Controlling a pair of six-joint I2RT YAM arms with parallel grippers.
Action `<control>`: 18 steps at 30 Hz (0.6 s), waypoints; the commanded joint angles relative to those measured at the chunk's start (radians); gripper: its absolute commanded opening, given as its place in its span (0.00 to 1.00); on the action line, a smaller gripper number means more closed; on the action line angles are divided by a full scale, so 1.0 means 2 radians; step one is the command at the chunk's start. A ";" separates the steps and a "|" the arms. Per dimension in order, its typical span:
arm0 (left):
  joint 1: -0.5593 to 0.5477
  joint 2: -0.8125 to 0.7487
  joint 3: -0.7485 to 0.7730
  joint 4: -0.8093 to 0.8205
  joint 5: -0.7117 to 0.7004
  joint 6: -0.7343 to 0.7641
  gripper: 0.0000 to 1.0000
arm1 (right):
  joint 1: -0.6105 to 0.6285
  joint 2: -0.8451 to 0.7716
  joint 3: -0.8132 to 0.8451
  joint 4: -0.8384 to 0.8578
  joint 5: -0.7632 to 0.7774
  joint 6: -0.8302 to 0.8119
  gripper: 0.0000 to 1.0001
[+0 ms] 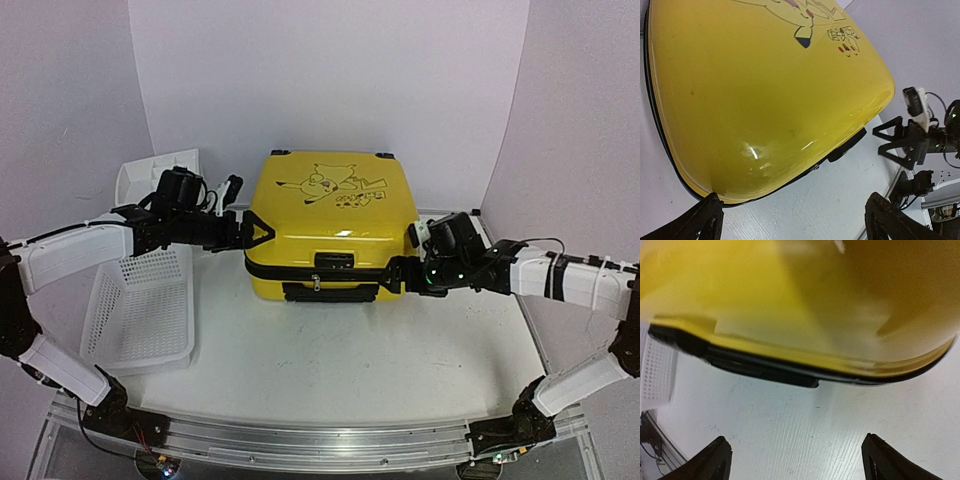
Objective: Open, take out, and arrange the luggage
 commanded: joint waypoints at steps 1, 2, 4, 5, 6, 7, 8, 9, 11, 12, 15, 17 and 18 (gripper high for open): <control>0.000 0.020 0.040 0.004 0.012 0.021 0.97 | -0.017 -0.045 0.001 0.027 0.059 0.006 0.92; 0.000 0.026 0.043 0.004 0.013 0.023 0.96 | -0.020 -0.049 0.002 0.027 0.064 0.001 0.93; 0.000 0.039 0.047 0.004 0.014 0.027 0.94 | -0.030 -0.046 0.009 0.028 0.062 -0.007 0.95; -0.001 0.045 0.049 0.004 0.016 0.027 0.93 | -0.035 -0.040 0.015 0.028 0.054 -0.010 0.95; -0.001 0.051 0.052 0.004 0.021 0.024 0.93 | -0.038 -0.034 0.022 0.028 0.050 -0.013 0.95; -0.003 0.058 0.056 0.003 0.028 0.021 0.92 | -0.040 -0.030 0.029 0.028 0.051 -0.015 0.95; -0.007 0.065 0.063 0.002 0.034 0.018 0.92 | -0.042 -0.027 0.036 0.028 0.057 -0.018 0.95; -0.014 0.072 0.067 0.001 0.035 0.018 0.92 | -0.045 -0.025 0.038 0.028 0.064 -0.019 0.96; -0.032 0.084 0.081 0.001 0.031 0.018 0.91 | -0.054 -0.023 0.045 0.028 0.081 -0.017 0.96; -0.041 0.089 0.086 0.001 0.027 0.013 0.90 | -0.062 -0.021 0.046 0.028 0.088 -0.011 0.96; -0.072 0.100 0.101 0.003 0.006 0.005 0.89 | -0.105 -0.011 0.052 0.018 0.079 0.025 0.95; -0.091 0.109 0.113 0.006 -0.002 0.000 0.89 | -0.132 -0.006 0.054 0.018 0.061 0.029 0.93; -0.102 0.117 0.122 0.009 0.000 -0.003 0.89 | -0.140 -0.004 0.056 0.017 0.055 0.019 0.93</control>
